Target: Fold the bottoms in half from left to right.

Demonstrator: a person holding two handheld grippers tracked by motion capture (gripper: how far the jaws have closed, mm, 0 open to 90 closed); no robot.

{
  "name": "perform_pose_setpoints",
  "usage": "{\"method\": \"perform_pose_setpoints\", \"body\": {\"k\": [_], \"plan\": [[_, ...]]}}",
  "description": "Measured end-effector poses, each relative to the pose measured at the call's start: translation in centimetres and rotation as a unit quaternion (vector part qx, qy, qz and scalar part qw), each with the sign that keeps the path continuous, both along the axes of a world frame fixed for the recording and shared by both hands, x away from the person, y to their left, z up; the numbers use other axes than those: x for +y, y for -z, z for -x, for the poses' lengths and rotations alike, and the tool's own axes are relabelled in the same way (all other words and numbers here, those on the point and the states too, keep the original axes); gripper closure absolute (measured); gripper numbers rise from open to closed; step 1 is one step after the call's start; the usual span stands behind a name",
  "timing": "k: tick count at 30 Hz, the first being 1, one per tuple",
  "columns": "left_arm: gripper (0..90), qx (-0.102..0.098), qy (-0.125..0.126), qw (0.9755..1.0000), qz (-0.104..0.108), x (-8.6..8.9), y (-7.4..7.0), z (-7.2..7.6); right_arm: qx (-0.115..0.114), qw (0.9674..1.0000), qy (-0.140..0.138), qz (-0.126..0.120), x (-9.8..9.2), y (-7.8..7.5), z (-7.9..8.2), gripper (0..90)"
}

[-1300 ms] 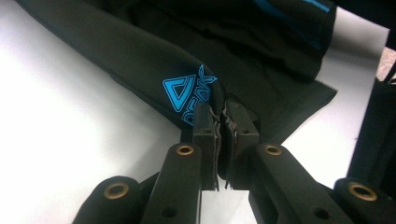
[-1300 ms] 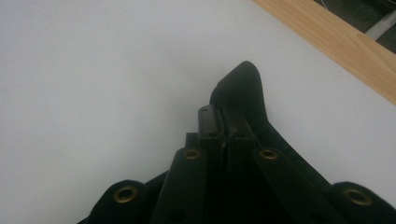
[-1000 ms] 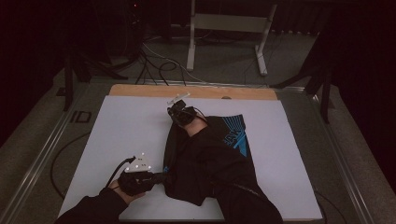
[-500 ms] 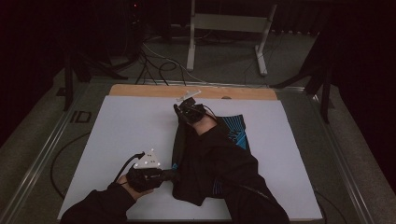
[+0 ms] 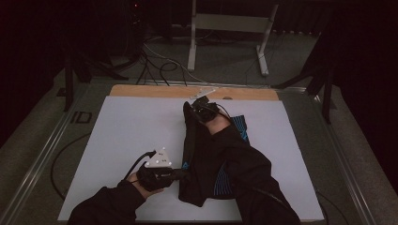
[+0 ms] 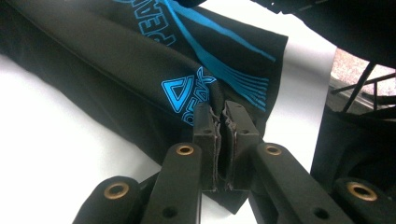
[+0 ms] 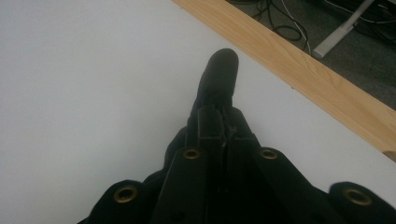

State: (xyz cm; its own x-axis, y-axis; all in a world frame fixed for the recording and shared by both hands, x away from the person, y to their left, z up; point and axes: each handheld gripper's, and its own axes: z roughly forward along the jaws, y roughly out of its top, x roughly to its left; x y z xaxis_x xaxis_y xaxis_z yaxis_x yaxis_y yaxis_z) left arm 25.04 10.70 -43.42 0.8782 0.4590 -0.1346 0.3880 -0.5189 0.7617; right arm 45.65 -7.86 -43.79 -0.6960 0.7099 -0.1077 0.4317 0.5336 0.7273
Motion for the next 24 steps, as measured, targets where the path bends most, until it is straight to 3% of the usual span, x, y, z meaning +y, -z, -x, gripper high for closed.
{"method": "perform_pose_setpoints", "body": {"k": [24], "plan": [[85.0, -0.007, 0.046, 0.9989, -0.003, -4.3, -1.0, -0.9, -0.019, 0.9994, 0.030, -0.003, -5.3, -1.6, 0.8, 88.1]]}}
